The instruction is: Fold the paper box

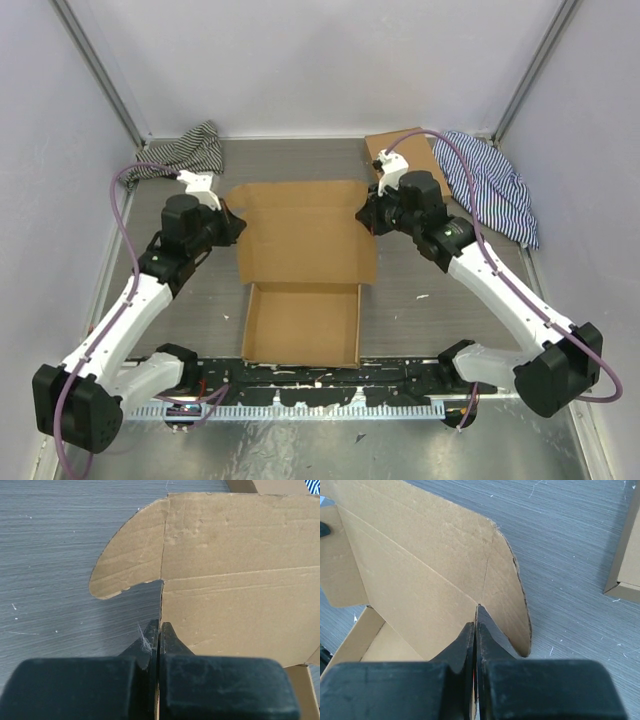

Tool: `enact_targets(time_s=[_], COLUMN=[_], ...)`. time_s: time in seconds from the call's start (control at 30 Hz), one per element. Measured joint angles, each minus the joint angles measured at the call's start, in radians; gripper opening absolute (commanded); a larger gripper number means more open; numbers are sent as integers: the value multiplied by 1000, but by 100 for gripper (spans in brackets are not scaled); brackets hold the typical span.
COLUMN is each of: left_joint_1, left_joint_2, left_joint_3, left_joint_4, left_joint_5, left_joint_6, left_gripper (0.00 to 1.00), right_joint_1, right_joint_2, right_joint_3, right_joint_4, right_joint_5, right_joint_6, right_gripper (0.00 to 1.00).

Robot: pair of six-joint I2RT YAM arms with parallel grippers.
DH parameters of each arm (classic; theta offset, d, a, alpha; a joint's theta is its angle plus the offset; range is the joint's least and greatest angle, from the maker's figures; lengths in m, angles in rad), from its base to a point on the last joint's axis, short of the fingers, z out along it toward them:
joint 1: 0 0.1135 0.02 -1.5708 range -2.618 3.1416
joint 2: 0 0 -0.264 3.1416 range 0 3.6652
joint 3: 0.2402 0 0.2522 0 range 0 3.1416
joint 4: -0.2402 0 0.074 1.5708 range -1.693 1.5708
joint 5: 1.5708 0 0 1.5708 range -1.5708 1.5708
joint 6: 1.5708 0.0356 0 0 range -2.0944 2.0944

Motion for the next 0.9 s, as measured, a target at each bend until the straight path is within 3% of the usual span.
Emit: enact_targets(time_s=[0.33, 0.43, 0.63, 0.9], left_joint_1=[1, 1, 1, -21], left_joint_2=[-67, -98, -105, -84], left_joint_3=[43, 43, 44, 56], left_joint_4=[-57, -55, -56, -44], left_joint_5=[10, 6, -5, -10], left_joint_6=[-8, -9, -5, 4], left_gripper=[0, 0, 0, 0], right_joint_1=[-1, -1, -2, 6], right_joint_2=[100, 146, 213, 277], right_joint_3=[108, 154, 231, 300], right_joint_4=[-100, -134, -220, -270], right_joint_5=[19, 18, 26, 121], right_joint_6=[9, 11, 10, 31], right_gripper=[26, 22, 2, 1])
